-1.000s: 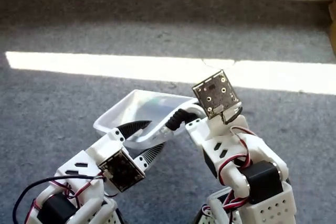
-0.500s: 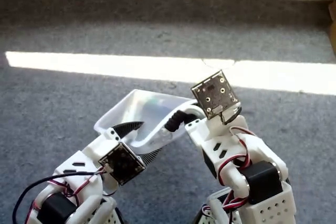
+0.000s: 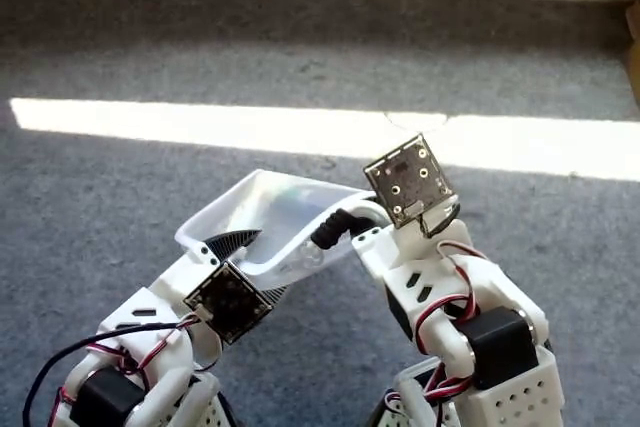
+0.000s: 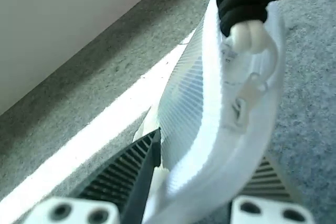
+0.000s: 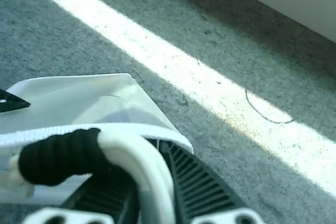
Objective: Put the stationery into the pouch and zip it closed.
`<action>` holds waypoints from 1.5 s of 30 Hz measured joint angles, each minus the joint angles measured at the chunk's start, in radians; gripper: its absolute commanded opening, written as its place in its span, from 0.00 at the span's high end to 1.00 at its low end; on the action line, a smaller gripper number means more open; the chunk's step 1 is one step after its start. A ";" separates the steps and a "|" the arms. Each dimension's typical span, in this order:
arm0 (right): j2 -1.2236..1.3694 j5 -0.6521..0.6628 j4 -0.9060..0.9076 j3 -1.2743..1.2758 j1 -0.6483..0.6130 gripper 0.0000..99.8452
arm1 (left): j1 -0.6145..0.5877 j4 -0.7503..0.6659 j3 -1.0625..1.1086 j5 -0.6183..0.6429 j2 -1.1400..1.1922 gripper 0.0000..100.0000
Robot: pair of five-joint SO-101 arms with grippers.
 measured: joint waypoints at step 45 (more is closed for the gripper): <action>0.236 -0.002 0.295 -0.206 -0.348 0.73 | -0.164 -0.117 0.002 0.169 0.000 0.99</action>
